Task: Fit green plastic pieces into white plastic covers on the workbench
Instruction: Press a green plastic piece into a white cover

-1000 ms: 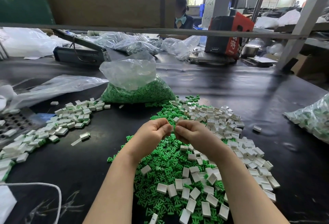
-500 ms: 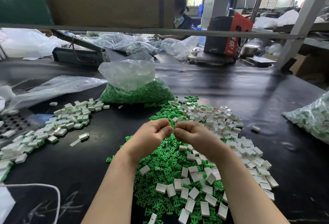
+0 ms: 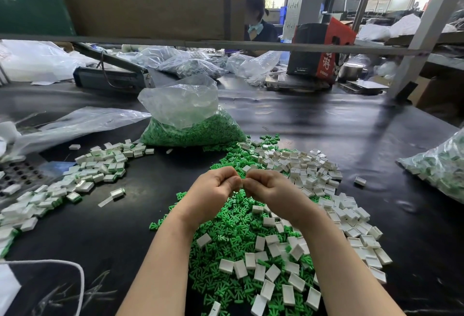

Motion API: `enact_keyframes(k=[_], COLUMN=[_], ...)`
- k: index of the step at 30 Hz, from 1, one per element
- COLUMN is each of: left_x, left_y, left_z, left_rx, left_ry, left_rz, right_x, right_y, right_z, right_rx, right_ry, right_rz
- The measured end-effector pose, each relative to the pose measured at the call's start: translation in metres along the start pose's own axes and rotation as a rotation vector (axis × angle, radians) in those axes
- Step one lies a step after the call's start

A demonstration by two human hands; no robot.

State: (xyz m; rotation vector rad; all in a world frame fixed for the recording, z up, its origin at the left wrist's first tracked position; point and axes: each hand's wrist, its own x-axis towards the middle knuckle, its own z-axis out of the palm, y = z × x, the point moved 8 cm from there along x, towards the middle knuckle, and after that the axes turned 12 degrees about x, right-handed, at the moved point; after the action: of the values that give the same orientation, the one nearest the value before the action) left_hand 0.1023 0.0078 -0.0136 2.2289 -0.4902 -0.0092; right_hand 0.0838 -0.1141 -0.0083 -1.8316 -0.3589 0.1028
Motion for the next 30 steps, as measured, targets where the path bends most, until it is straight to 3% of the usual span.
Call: enact_keyframes(k=[6, 13, 19, 25, 30], left_x=[0.001, -0.001, -0.002, -0.003, -0.001], left_y=[0.003, 0.003, 0.004, 0.002, 0.01], left_z=[-0.004, -0.003, -0.01, -0.014, -0.014], left_rx=[-0.048, -0.065, -0.221, -0.316, -0.324], left_ry=[0.06, 0.018, 0.095, 0.148, 0.203], left_rz=[-0.017, -0.008, -0.023, -0.051, -0.044], right_x=[0.001, -0.001, -0.001, -0.002, 0.0], right_y=[-0.002, -0.002, 0.004, 0.015, 0.02], right_z=[0.0, 0.002, 0.002, 0.004, 0.013], right_rx=[0.054, 0.095, 0.221, 0.59, 0.605], right_ry=[0.054, 0.022, 0.014, 0.003, -0.024], right_rz=[-0.014, -0.016, -0.003, 0.156, 0.232])
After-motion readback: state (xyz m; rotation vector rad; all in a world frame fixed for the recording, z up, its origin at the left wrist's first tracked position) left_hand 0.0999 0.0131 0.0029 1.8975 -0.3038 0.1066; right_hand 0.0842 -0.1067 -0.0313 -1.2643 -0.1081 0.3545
